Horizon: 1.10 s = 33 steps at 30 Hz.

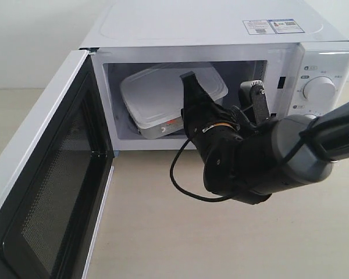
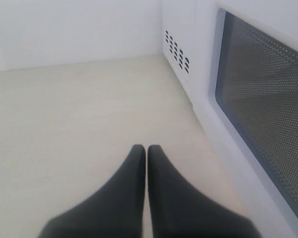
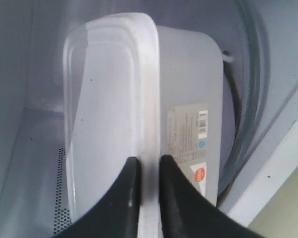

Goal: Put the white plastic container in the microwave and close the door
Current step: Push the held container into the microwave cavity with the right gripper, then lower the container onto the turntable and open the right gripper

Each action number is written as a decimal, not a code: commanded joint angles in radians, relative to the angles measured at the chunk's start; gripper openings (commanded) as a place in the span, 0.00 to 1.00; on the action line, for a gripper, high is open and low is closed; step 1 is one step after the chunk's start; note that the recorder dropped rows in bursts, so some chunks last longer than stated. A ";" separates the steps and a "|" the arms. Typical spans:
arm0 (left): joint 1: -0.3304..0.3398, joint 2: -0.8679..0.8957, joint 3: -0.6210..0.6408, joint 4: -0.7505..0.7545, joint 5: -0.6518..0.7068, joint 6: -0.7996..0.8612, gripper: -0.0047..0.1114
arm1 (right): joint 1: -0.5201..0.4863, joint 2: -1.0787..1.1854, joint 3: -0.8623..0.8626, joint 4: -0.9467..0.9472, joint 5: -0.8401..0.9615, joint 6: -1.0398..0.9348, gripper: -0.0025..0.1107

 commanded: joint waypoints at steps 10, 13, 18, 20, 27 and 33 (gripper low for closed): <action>0.000 -0.002 0.004 -0.010 -0.002 -0.010 0.07 | -0.027 0.003 -0.012 -0.023 -0.020 -0.009 0.02; 0.000 -0.002 0.004 -0.010 -0.002 -0.010 0.07 | -0.027 0.003 -0.012 -0.027 -0.020 -0.009 0.02; 0.000 -0.002 0.004 -0.010 -0.002 -0.010 0.07 | -0.029 0.003 -0.012 -0.039 -0.025 -0.009 0.02; 0.000 -0.002 0.004 -0.010 -0.002 -0.010 0.07 | -0.031 0.003 -0.012 -0.044 -0.025 -0.009 0.02; 0.000 -0.002 0.004 -0.010 -0.002 -0.010 0.07 | -0.048 0.003 -0.012 -0.083 -0.005 0.001 0.38; 0.000 -0.002 0.004 -0.010 -0.002 -0.010 0.07 | -0.048 0.000 -0.012 -0.131 0.032 -0.001 0.39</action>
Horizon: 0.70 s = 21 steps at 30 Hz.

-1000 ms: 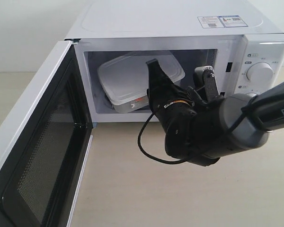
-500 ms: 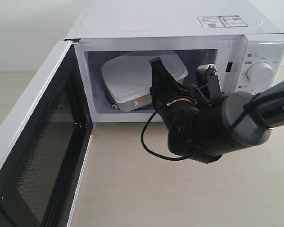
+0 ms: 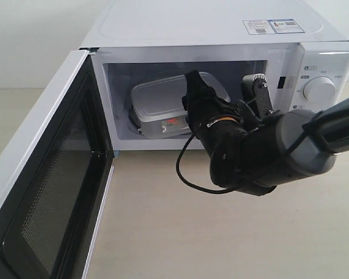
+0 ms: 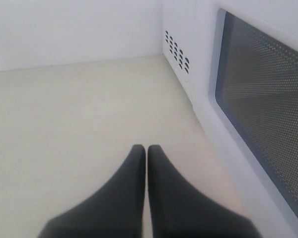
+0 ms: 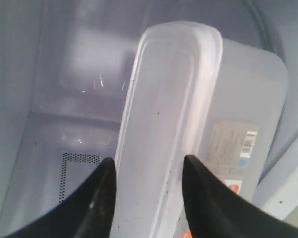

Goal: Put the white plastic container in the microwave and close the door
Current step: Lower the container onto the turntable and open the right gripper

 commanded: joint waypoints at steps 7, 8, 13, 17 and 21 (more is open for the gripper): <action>0.000 -0.002 0.004 -0.010 -0.002 -0.010 0.07 | -0.005 -0.167 0.191 -0.171 0.016 -0.234 0.39; 0.000 -0.002 0.004 -0.010 -0.002 -0.010 0.07 | -0.005 -0.191 0.220 -0.198 0.016 -0.296 0.39; 0.000 -0.002 0.004 -0.010 -0.002 -0.010 0.07 | -0.005 -0.229 0.283 -0.239 0.077 -0.556 0.39; 0.000 -0.002 0.004 -0.010 -0.002 -0.010 0.07 | -0.005 -0.223 0.283 -0.255 0.076 -0.805 0.18; 0.000 -0.002 0.004 -0.010 -0.002 -0.010 0.07 | -0.005 -0.168 0.283 -0.314 -0.038 -0.915 0.02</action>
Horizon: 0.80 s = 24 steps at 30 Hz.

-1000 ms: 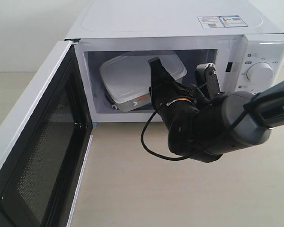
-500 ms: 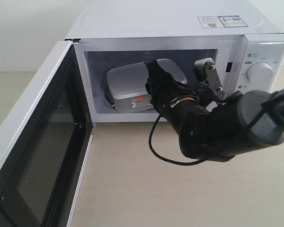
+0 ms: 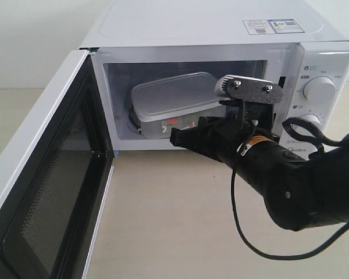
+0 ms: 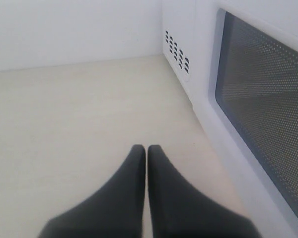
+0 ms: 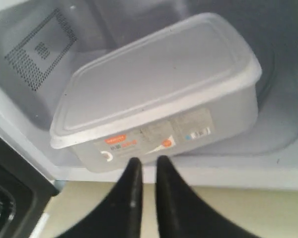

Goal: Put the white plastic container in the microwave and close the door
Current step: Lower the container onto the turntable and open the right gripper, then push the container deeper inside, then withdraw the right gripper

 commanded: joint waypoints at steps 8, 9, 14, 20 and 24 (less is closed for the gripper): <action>0.000 -0.002 0.004 -0.010 -0.002 -0.010 0.07 | -0.004 0.194 -0.052 -0.124 -0.261 -0.120 0.02; 0.000 -0.002 0.004 -0.010 -0.002 -0.010 0.07 | -0.004 0.214 -0.075 -0.126 -0.247 -0.120 0.02; 0.000 -0.002 0.004 -0.010 -0.002 -0.010 0.07 | -0.004 0.284 -0.168 -0.125 -0.219 -0.144 0.02; 0.000 -0.002 0.004 -0.010 -0.002 -0.010 0.07 | -0.004 0.358 -0.238 -0.123 -0.219 -0.152 0.02; 0.000 -0.002 0.004 -0.010 -0.002 -0.010 0.07 | -0.004 0.387 -0.284 -0.103 -0.220 -0.184 0.02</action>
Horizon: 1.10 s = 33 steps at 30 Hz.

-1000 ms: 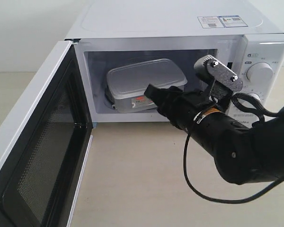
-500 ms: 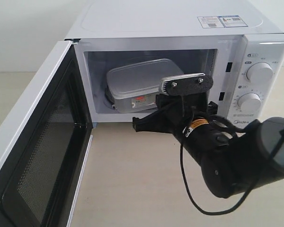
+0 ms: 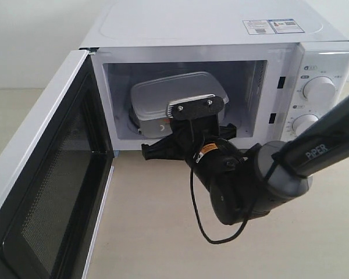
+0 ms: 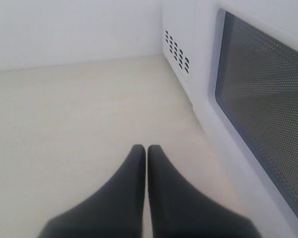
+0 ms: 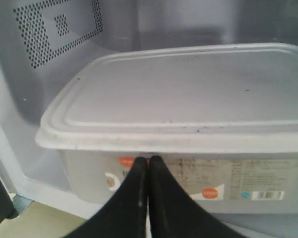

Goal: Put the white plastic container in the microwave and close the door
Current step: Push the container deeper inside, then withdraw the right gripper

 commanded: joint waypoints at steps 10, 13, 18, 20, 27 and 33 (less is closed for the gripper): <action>0.000 -0.002 0.004 -0.010 -0.002 -0.010 0.07 | -0.004 0.048 -0.121 0.068 -0.001 -0.059 0.02; 0.000 -0.002 0.004 -0.010 -0.002 -0.010 0.07 | -0.004 0.050 -0.138 0.070 -0.001 -0.087 0.02; 0.000 -0.002 0.004 -0.010 -0.002 -0.010 0.07 | -0.004 0.050 -0.140 0.095 0.008 -0.093 0.02; 0.000 -0.002 0.004 -0.010 -0.002 -0.010 0.07 | -0.004 0.050 -0.140 0.108 0.047 -0.093 0.02; 0.000 -0.002 0.004 -0.010 -0.002 -0.010 0.07 | -0.004 -0.005 -0.100 0.155 0.178 -0.064 0.02; 0.000 -0.002 0.004 -0.010 -0.002 -0.010 0.07 | -0.004 -0.145 0.026 0.153 0.222 -0.070 0.02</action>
